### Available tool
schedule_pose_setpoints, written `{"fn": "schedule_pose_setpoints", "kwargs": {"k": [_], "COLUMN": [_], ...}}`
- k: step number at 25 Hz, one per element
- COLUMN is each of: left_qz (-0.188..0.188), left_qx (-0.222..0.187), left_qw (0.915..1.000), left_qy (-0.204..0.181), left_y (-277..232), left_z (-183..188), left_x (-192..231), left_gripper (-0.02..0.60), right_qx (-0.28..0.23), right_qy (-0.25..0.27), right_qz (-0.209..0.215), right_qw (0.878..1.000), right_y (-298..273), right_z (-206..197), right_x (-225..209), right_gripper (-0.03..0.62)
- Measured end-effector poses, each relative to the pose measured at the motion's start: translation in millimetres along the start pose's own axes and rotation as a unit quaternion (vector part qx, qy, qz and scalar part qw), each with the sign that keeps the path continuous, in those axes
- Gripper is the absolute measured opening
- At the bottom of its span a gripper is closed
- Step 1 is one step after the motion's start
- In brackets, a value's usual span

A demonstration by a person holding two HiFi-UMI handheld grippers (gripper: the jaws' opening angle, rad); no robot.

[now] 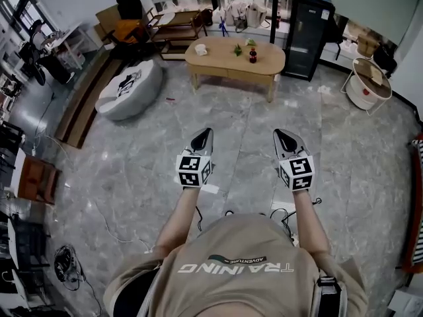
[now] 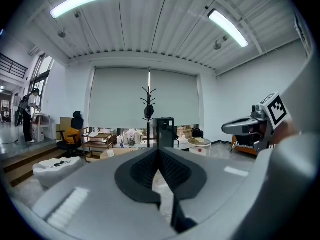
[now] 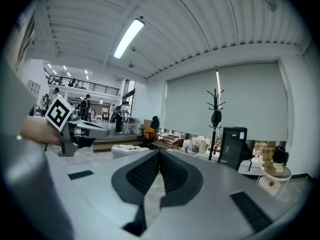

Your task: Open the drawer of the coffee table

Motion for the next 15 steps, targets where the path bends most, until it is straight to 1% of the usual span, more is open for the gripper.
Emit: {"fn": "schedule_pose_setpoints", "kwargs": {"k": [4, 9, 12, 15], "left_qz": [-0.011, -0.023, -0.026, -0.025], "left_qx": [0.007, 0.018, 0.026, 0.031], "left_qw": [0.9999, 0.9995, 0.9991, 0.999], "left_qy": [0.003, 0.016, 0.021, 0.02], "left_y": [-6, -22, -32, -45], "left_z": [-8, -10, -12, -16], "left_x": [17, 35, 42, 37], "left_gripper": [0.006, 0.006, 0.006, 0.006], "right_qx": [0.014, 0.028, 0.042, 0.045], "right_qy": [-0.003, -0.013, -0.024, -0.037], "right_qz": [-0.017, -0.046, -0.051, -0.044], "right_qw": [1.0, 0.998, 0.998, 0.997], "right_y": [-4, -3, -9, -19], "right_z": [-8, -19, -29, -41], "right_x": [5, -1, -7, -21], "right_gripper": [0.004, 0.005, 0.005, 0.005]}}
Point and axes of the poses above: the fingertips, and each gripper's own axes: y backward along the fingers, x to its left, z out of its top, the point moved 7 cm from there along y, backward along the fingers, and after that the axes turned 7 degrees about x, right-handed, at the moved point
